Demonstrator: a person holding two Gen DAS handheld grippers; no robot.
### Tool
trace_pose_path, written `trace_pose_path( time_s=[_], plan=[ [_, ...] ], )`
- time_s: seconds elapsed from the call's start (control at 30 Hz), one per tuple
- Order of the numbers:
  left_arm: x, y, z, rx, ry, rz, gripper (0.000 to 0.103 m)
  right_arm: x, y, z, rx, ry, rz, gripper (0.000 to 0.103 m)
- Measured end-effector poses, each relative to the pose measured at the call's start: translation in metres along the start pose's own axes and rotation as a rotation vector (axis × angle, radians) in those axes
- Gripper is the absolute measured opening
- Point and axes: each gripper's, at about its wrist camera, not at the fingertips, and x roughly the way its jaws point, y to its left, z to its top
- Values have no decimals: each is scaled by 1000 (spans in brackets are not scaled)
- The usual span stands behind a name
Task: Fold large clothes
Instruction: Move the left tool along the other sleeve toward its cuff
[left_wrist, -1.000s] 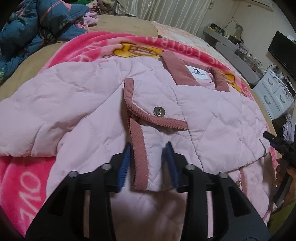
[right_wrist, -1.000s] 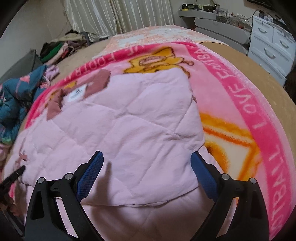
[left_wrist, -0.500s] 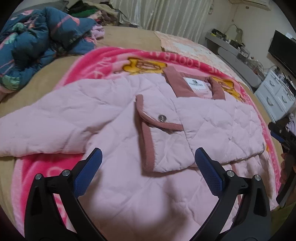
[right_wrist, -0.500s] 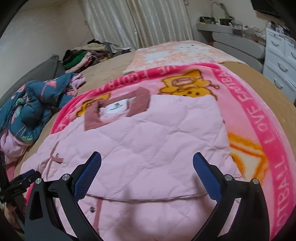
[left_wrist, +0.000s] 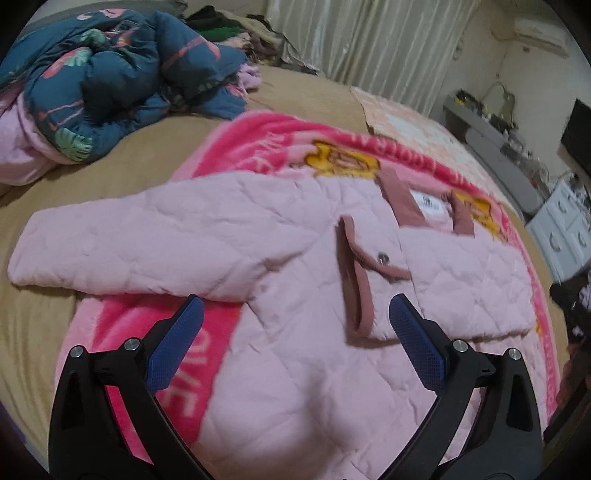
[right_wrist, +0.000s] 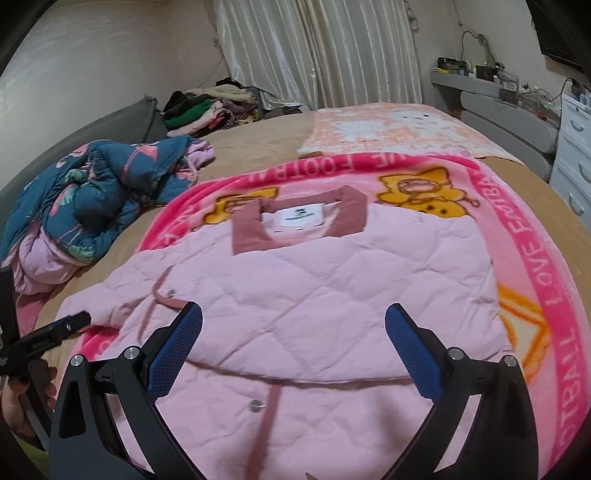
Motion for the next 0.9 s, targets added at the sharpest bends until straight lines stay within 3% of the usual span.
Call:
trace_pose_path(
  time_s=[0.17,0.43,0.57,0.9],
  plan=[
    [-20,19,9,-22,-65,24,94,-3,31,1,-3,-9,28,99],
    [-32,64,22,-111,-92,65,94,5,94,11,-73,-4,78,99],
    [-27,86,25,-141,-79,115,94,11,123,13,-110,0,105,99],
    [-22,133,28,-246,-56,155,94,28,193,29,-204,15,174,99]
  ],
)
